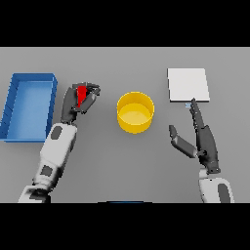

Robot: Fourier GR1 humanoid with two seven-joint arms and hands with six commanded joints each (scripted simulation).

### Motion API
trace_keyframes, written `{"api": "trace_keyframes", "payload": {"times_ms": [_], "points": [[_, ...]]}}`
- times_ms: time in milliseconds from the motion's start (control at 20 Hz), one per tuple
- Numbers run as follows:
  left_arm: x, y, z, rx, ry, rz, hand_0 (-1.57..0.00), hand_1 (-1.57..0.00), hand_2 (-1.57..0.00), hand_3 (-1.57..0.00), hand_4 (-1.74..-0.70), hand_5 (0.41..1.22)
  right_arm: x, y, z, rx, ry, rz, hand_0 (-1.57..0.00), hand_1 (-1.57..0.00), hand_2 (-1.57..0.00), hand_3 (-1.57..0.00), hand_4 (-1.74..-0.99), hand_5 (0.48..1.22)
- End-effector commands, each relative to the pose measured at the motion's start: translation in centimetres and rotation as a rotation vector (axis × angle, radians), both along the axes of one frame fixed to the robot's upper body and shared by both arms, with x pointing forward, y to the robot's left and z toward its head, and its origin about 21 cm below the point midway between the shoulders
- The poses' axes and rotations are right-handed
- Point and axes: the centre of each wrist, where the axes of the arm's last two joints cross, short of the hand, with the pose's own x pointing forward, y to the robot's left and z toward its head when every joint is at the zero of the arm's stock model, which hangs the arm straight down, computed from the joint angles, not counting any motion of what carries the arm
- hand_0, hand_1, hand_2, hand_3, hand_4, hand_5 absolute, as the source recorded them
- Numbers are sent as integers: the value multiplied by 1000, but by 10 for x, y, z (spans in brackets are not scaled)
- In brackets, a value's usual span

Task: Pick up the red beaker and tilt it to pour out 1 green nut into yellow bowl. Pick up the yellow bowl and place it on the metallic measuring scale.

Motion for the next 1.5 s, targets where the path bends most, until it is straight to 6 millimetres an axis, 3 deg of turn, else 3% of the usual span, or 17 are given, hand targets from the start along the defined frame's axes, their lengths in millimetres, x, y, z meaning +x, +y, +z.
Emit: {"api": "trace_keyframes", "payload": {"times_ms": [0, 350, 550, 900, 1000, 1300, 1450], "points": [[3, -1, 4, -8, 8, 11, -1403, -1409, -1408, -1336, -1654, 1127, 2, 1, 1, -4, 10, -4, 1, 1, 1, 1, -1207, 677], [14, 4, 40, 105, -79, -30, -1536, -1537, -1537, -1522, -1723, 1127, 4, 2, -3, -53, -5, -23, 1, 1, 1, 1, -1116, 656], [21, 7, 73, 405, -129, -137, -1557, -1557, -1557, -1551, -1734, 1139, 4, 2, -5, -71, -3, -10, 1, 1, 1, 1, -1095, 660], [14, -24, 97, 644, -126, -251, -1562, -1562, -1562, -1558, -1736, 1144, 1, 1, -3, -69, -5, -7, 1, 1, 1, 1, -1096, 666], [18, -28, 107, 807, -140, -281, -1565, -1565, -1565, -1563, -1738, 1152, 2, 0, -5, -57, -11, 8, 1, 1, 1, 1, -1086, 679], [31, -65, 137, 1273, -197, -473, -1569, -1570, -1569, -1569, -1740, 1199, 0, 1, -3, -73, -21, 4, 1, 1, 1, 1, -1068, 689], [35, -79, 146, 1491, -199, -547, -1570, -1570, -1570, -1570, -1612, 1210, 1, 5, -6, -47, -20, 10, 1, 1, 1, 1, -1063, 681]]}}
